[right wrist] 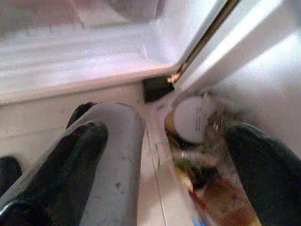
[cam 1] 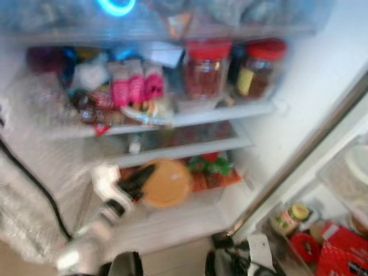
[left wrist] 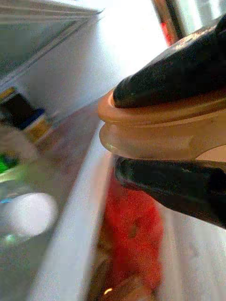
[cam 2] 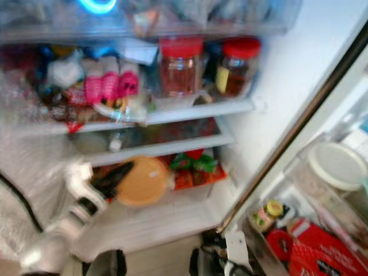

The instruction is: Restocking fridge

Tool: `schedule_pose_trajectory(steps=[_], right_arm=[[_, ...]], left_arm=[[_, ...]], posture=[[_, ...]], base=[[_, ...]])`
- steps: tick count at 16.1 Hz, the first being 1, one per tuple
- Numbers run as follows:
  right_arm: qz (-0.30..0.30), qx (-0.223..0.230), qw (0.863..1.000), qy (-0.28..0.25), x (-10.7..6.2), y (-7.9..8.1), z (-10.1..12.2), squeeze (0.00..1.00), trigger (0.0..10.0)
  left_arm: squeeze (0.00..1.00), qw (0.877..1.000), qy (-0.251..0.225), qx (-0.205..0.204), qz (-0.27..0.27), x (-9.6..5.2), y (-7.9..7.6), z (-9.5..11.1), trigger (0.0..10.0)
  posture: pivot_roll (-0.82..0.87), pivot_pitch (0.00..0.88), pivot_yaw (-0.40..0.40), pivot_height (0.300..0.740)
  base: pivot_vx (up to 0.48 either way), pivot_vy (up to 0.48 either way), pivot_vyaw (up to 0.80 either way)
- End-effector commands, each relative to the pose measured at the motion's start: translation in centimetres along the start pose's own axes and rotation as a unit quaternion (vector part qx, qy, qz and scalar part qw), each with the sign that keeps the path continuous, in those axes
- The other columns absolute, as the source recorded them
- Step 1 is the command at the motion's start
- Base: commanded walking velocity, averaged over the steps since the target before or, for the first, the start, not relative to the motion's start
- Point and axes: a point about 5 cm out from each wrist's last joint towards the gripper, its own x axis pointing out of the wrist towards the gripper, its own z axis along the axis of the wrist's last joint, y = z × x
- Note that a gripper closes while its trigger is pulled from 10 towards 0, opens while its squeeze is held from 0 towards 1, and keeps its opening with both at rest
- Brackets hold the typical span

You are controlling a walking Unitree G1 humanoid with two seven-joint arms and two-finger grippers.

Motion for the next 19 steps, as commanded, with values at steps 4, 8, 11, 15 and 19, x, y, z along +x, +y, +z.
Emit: schedule_pose_trajectory(steps=[4, 8, 11, 15, 19], right_arm=[[0.001, -0.001, 0.998, 0.067, -0.8, 0.1, -3.4, 0.00, 10.0], [0.002, -0.001, 0.998, 0.067, -0.8, 0.2, -3.4, 0.00, 10.0], [0.002, -0.001, 0.998, 0.066, -0.8, 0.2, -3.4, 0.00, 10.0], [0.000, 0.001, 0.998, 0.066, -0.8, 0.2, -3.4, 0.00, 10.0], [-0.001, 0.002, 0.998, 0.069, -0.8, 0.0, -3.6, 0.00, 10.0]], left_arm=[[0.00, 0.998, 0.009, -0.010, -0.058, 1.4, -1.9, -0.1, 10.0], [0.00, 0.998, -0.006, -0.008, -0.055, 2.7, -2.0, 0.5, 10.0], [0.00, 0.998, -0.022, -0.019, -0.056, 4.3, -2.2, 1.0, 10.0], [0.00, 0.998, -0.052, -0.026, -0.026, 6.4, -2.0, 1.6, 10.0], [0.00, 0.996, -0.080, -0.038, 0.004, 8.0, -1.7, 2.0, 10.0]], posture=[[-0.08, 0.105, -0.049, 0.603], [-0.08, 0.105, -0.050, 0.603], [-0.09, 0.103, -0.049, 0.603], [-0.09, 0.100, -0.048, 0.603], [-0.10, 0.098, -0.049, 0.603]], base=[[0.000, 0.000, 0.00], [0.000, 0.000, 0.00], [0.000, 0.000, 0.00], [0.000, 0.000, 0.00], [0.000, 0.000, 0.00]])
